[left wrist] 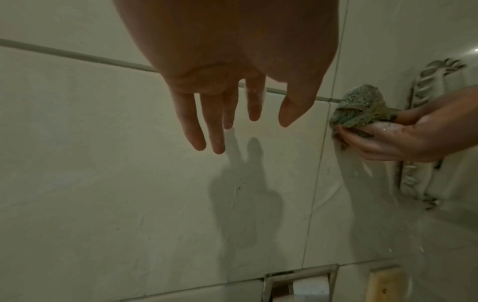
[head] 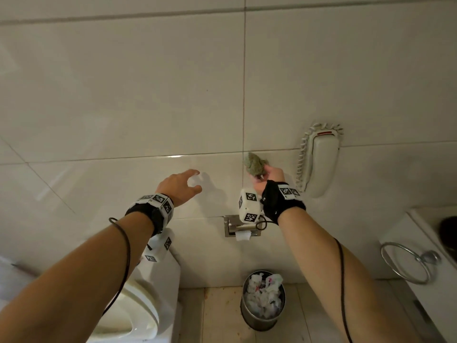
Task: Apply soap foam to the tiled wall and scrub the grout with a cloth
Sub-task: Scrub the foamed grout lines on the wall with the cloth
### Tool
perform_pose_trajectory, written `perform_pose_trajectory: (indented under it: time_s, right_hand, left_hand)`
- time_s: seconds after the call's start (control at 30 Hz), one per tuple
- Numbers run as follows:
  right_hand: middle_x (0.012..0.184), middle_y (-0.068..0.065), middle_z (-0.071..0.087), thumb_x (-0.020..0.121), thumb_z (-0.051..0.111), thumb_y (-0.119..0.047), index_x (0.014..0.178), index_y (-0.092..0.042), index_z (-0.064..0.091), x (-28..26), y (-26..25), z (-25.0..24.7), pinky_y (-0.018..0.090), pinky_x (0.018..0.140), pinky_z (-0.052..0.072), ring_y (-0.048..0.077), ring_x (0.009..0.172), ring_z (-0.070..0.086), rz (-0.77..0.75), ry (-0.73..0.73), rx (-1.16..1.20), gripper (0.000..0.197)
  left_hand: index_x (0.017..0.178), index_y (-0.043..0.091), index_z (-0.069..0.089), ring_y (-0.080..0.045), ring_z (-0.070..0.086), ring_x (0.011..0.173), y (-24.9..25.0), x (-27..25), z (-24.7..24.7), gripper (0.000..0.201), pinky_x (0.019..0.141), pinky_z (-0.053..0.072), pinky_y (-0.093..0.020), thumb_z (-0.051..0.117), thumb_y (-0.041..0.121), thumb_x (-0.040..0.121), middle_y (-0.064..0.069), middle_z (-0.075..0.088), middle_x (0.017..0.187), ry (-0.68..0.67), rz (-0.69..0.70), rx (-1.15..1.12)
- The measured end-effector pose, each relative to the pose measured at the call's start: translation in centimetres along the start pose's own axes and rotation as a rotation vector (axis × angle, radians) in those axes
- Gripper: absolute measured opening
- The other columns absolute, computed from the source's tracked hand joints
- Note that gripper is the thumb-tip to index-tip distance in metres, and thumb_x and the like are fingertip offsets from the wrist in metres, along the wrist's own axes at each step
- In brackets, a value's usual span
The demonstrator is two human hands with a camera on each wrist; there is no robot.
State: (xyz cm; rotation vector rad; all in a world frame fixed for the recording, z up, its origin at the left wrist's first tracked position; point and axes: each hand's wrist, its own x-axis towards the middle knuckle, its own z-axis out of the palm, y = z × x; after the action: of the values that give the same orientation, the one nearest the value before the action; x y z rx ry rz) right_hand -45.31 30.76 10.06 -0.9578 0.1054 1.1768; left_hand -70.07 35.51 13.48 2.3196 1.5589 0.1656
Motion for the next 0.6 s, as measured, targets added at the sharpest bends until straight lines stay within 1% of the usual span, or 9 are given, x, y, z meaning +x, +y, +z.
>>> perform_pose_trajectory:
  time_s: [0.03, 0.1, 0.17, 0.2, 0.27, 0.33, 0.47, 0.53, 0.6]
  right_hand:
    - [0.139, 0.020, 0.050, 0.101, 0.045, -0.007, 0.134, 0.007, 0.046, -0.2, -0.2, -0.3, 0.036, 0.103, 0.047, 0.032, 0.129, 0.051, -0.028, -0.009, 0.015, 0.036]
    - [0.123, 0.019, 0.057, 0.100, 0.047, -0.004, 0.127, 0.011, 0.052, -0.3, -0.3, -1.8, 0.031, 0.089, 0.053, 0.032, 0.120, 0.057, -0.073, 0.001, 0.026, 0.032]
    - [0.122, 0.021, 0.060, 0.099, 0.048, -0.003, 0.125, 0.014, 0.054, 0.2, 0.1, -3.5, 0.026, 0.071, 0.055, 0.031, 0.106, 0.060, -0.092, 0.030, -0.063, 0.031]
    - [0.122, 0.023, 0.061, 0.099, 0.048, -0.003, 0.125, 0.013, 0.054, 0.8, 0.3, -4.3, 0.027, 0.068, 0.054, 0.030, 0.100, 0.061, -0.095, 0.048, -0.111, 0.031]
    - [0.121, 0.027, 0.061, 0.099, 0.047, -0.003, 0.127, 0.012, 0.053, 1.9, 0.9, -5.6, 0.031, 0.074, 0.054, 0.034, 0.103, 0.062, -0.085, 0.069, -0.186, 0.032]
    - [0.132, 0.029, 0.055, 0.099, 0.046, -0.003, 0.131, 0.011, 0.050, 2.3, 1.3, -6.3, 0.039, 0.089, 0.050, 0.041, 0.118, 0.056, -0.045, 0.108, -0.257, 0.035]
    - [0.146, 0.018, 0.043, 0.101, 0.040, -0.009, 0.141, 0.006, 0.039, 3.2, 2.9, -7.7, 0.043, 0.108, 0.042, 0.037, 0.133, 0.045, 0.033, 0.100, -0.449, 0.043]
    - [0.147, 0.018, 0.042, 0.100, 0.041, -0.011, 0.142, 0.005, 0.040, 3.4, 3.9, -8.1, 0.044, 0.111, 0.040, 0.036, 0.135, 0.044, 0.059, 0.072, -0.590, 0.044]
    - [0.144, 0.016, 0.044, 0.100, 0.042, -0.011, 0.141, 0.004, 0.041, 4.3, 5.5, -8.7, 0.043, 0.110, 0.041, 0.034, 0.134, 0.045, 0.073, 0.031, -0.648, 0.044]
  left_hand:
    - [0.143, 0.039, 0.043, -0.030, 0.060, 0.113, 0.4, 0.0, 0.3, 0.053, 0.095, 0.048, -0.040, 0.055, 0.047, 0.092, -0.010, 0.065, 0.125, -0.006, 0.003, 0.004]
    - [0.144, 0.038, 0.043, -0.031, 0.060, 0.112, 0.9, 0.0, 0.8, 0.053, 0.094, 0.048, -0.039, 0.055, 0.046, 0.093, -0.011, 0.064, 0.126, -0.015, 0.009, 0.008]
    - [0.144, 0.038, 0.043, -0.032, 0.060, 0.112, 1.1, 0.1, 1.2, 0.053, 0.093, 0.048, -0.038, 0.055, 0.046, 0.093, -0.011, 0.064, 0.125, -0.018, 0.010, 0.016]
    - [0.144, 0.038, 0.043, -0.032, 0.060, 0.111, 1.1, 0.1, 1.5, 0.053, 0.092, 0.048, -0.038, 0.055, 0.046, 0.093, -0.011, 0.064, 0.125, -0.020, 0.009, 0.018]
    - [0.144, 0.038, 0.043, -0.032, 0.060, 0.110, 1.0, -0.1, 1.8, 0.053, 0.091, 0.048, -0.038, 0.054, 0.046, 0.093, -0.011, 0.065, 0.124, -0.023, 0.007, 0.017]
    - [0.144, 0.039, 0.043, -0.031, 0.060, 0.109, 0.8, -0.3, 2.1, 0.053, 0.092, 0.048, -0.038, 0.054, 0.046, 0.093, -0.011, 0.065, 0.123, -0.025, 0.004, 0.010]
    - [0.143, 0.040, 0.044, -0.031, 0.061, 0.108, 0.2, -0.7, 2.8, 0.052, 0.092, 0.048, -0.038, 0.054, 0.045, 0.093, -0.011, 0.066, 0.118, -0.024, -0.004, -0.001]
    - [0.142, 0.041, 0.044, -0.029, 0.061, 0.103, -0.1, -1.1, 3.2, 0.051, 0.089, 0.049, -0.036, 0.054, 0.046, 0.092, -0.008, 0.067, 0.106, -0.026, -0.012, -0.006]
    - [0.142, 0.042, 0.044, -0.028, 0.061, 0.098, -0.8, -1.4, 3.4, 0.051, 0.087, 0.049, -0.036, 0.054, 0.046, 0.092, -0.004, 0.063, 0.095, -0.036, -0.023, -0.011]
